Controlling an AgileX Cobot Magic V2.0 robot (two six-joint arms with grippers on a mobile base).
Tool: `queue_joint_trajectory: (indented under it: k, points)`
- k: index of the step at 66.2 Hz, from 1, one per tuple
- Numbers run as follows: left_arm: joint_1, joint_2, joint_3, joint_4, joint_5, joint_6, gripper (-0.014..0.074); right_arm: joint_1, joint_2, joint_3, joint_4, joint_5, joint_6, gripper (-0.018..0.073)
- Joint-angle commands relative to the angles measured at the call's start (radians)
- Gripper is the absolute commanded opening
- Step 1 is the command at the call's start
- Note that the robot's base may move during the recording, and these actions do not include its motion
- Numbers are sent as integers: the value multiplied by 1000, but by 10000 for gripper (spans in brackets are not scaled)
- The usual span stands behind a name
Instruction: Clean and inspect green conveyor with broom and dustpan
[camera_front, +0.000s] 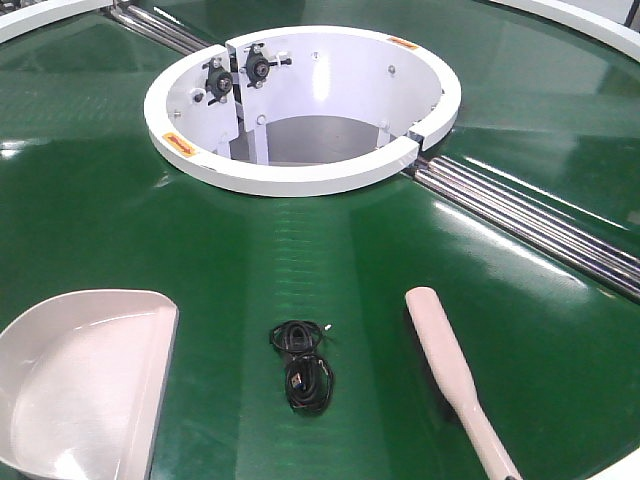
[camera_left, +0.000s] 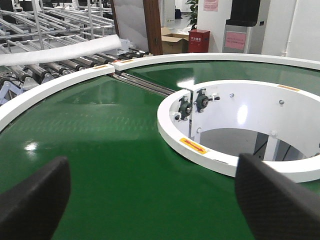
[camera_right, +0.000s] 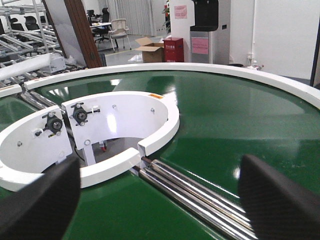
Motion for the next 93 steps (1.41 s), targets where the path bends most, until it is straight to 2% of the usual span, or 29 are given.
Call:
queue_joint_trajectory:
  k: [1, 5, 9, 13, 16, 20, 28, 51, 59, 71, 93]
  points:
    - [-19, 3, -37, -7, -69, 25, 640, -1, 10, -42, 6, -19, -6, 666]
    - [-36, 3, -38, -7, -66, 60, 621, 19, 22, -60, 12, 59, -42, 662]
    - [-51, 3, -39, -8, -65, 94, 598, 65, 54, -92, 23, 165, -135, 651]
    - [-65, 3, -39, -8, -57, 103, 577, 114, 108, -130, 57, 284, -221, 649]
    - [-72, 3, -39, -8, -48, 102, 565, 149, 156, -161, 81, 368, -241, 648]
    - [-78, 3, -39, -8, -42, 102, 559, 187, 226, -197, 101, 444, -219, 646]
    - [-79, 3, -39, -8, -38, 102, 559, 227, 390, -268, 104, 494, -160, 643]
    - [-79, 3, -39, -8, -11, 102, 559, 331, 823, -523, 105, 684, -158, 635]
    - [-79, 3, -39, -8, 10, 100, 559, 377, 919, -591, 100, 754, -116, 631]
    - [-79, 3, -39, -8, 46, 99, 559, 374, 1021, -646, 72, 864, -77, 622]
    - [-79, 3, -39, -16, 80, 99, 559, 364, 1108, -651, 71, 860, -50, 599]
